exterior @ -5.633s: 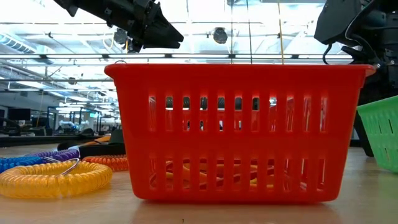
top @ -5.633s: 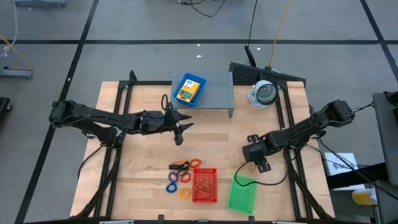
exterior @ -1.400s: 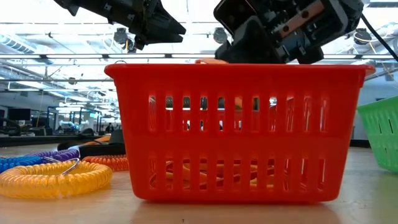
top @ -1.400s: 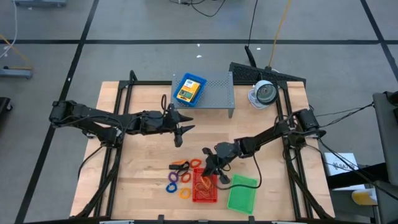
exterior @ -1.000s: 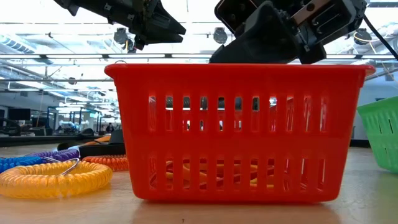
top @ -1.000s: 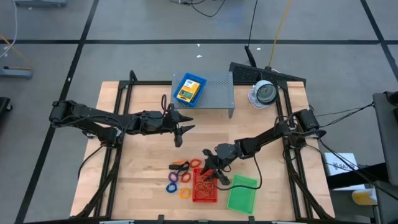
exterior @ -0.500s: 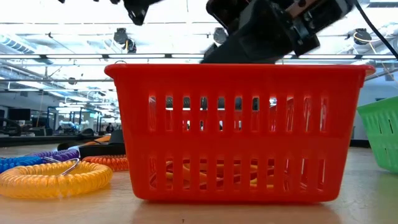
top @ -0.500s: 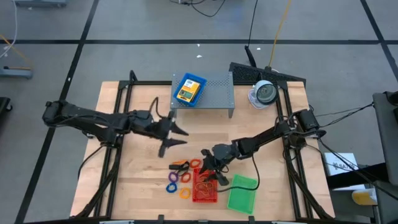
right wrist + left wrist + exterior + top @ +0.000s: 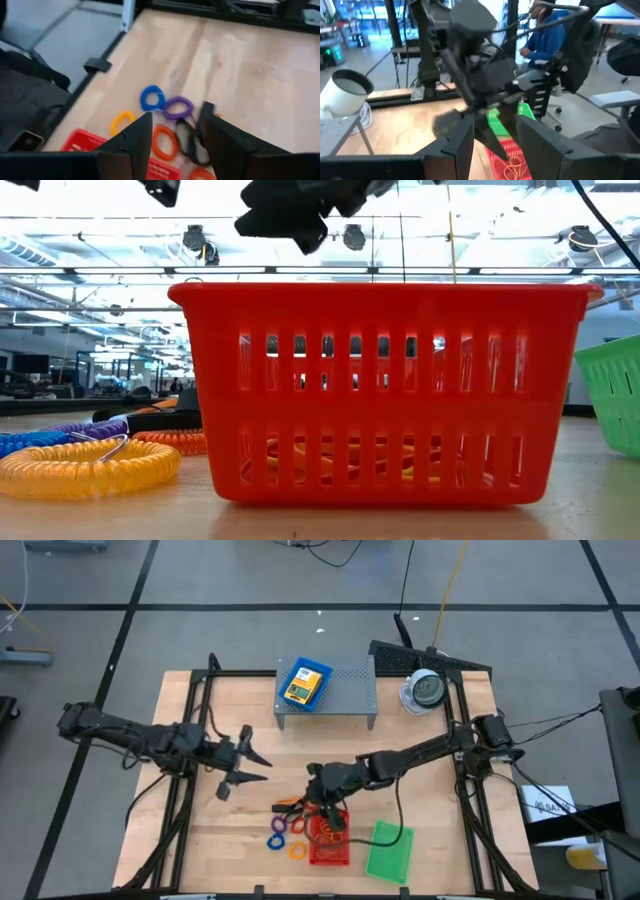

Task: Pick & Place Office Desk Supplies
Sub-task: Put the black rubber band into the red bin

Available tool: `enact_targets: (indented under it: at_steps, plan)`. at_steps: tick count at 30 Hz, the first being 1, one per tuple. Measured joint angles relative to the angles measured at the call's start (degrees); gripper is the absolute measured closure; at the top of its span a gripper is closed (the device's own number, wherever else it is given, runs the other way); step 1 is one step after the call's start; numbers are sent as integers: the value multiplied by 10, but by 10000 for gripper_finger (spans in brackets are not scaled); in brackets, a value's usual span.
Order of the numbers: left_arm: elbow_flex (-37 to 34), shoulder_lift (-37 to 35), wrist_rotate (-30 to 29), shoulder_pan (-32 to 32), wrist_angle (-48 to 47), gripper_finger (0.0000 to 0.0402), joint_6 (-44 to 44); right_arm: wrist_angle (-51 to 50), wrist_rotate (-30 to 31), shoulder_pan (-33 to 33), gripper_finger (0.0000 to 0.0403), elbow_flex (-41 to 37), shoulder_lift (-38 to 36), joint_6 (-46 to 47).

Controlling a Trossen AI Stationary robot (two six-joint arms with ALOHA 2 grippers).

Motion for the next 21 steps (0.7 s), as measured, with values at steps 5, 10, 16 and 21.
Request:
enact_targets:
  at_steps: [5,10,16,21]
  plan:
    - [-60,-85,16,-2,23,245,2,-73,46,-3,247,66,0,-53]
    - [-100,-145,67,-2,15,245,2,-139,58,-3,248,134,2,-77]
    - [-115,-165,74,-2,14,245,4,-233,53,-3,255,229,64,-101]
    - [-115,-161,71,-2,10,245,4,-324,43,-4,263,333,132,-125]
